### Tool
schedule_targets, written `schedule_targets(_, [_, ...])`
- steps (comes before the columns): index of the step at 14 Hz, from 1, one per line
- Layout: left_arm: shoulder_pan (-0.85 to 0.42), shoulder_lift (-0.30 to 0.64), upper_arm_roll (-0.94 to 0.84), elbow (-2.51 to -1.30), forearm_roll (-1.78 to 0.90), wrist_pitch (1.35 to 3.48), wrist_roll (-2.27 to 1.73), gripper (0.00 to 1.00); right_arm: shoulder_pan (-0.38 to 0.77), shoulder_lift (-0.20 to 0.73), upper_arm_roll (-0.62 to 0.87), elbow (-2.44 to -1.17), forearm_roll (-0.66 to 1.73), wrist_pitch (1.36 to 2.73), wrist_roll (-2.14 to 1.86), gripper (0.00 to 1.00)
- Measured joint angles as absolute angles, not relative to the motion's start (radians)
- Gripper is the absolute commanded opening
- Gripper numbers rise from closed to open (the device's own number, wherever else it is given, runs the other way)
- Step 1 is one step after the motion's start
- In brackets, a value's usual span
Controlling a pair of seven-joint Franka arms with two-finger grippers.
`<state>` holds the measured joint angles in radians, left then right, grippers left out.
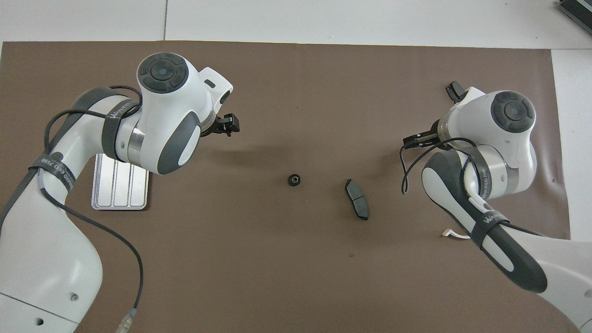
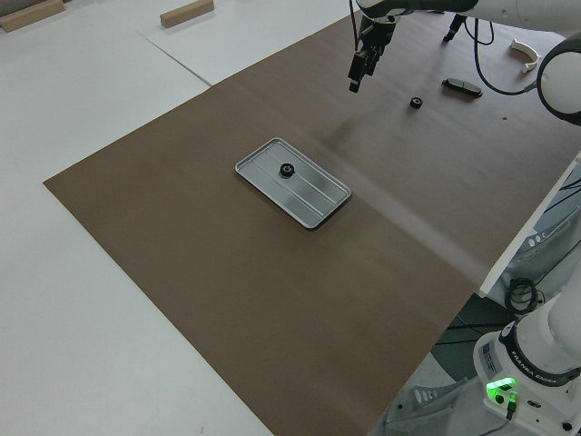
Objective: Pick bearing gear from pile to tray
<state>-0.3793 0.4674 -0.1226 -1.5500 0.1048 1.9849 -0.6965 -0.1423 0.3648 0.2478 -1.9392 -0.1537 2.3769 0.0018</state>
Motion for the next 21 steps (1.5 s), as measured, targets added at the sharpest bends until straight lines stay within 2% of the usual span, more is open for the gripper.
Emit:
schedule_targets(6, [-0.508, 0.495, -0.125, -1.56, 0.103, 2.067, -0.836, 1.0, -0.145, 0.379, 0.248, -1.946, -0.189, 2.402, 0.002, 0.53])
schedule_targets(12, [-0.567, 0.516, -0.126, -1.632, 0.095, 2.18, -0.855, 0.98, -0.155, 0.401, 0.247, -1.95, -0.202, 2.425, 0.001, 0.53])
schedule_targets(16, [-0.587, 0.519, -0.127, -1.651, 0.093, 2.183, -0.857, 0.86, -0.155, 0.401, 0.247, -1.95, -0.202, 2.425, 0.001, 0.52])
schedule_targets(17, [-0.591, 0.519, -0.127, -1.661, 0.092, 2.19, -0.857, 0.81, -0.155, 0.401, 0.247, -1.95, -0.202, 2.426, 0.001, 0.43])
schedule_targets(19, [-0.597, 0.522, -0.127, -1.675, 0.092, 2.21, -0.858, 0.78, -0.155, 0.4, 0.249, -1.95, -0.202, 2.427, 0.001, 0.07])
schedule_targets(20, [-0.6, 0.522, -0.128, -1.678, 0.092, 2.217, -0.858, 0.76, -0.155, 0.399, 0.25, -1.949, -0.202, 2.427, 0.001, 0.0])
schedule_targets(21, [-0.601, 0.522, -0.128, -1.68, 0.092, 2.222, -0.859, 0.75, -0.155, 0.399, 0.251, -1.949, -0.202, 2.427, 0.001, 0.0])
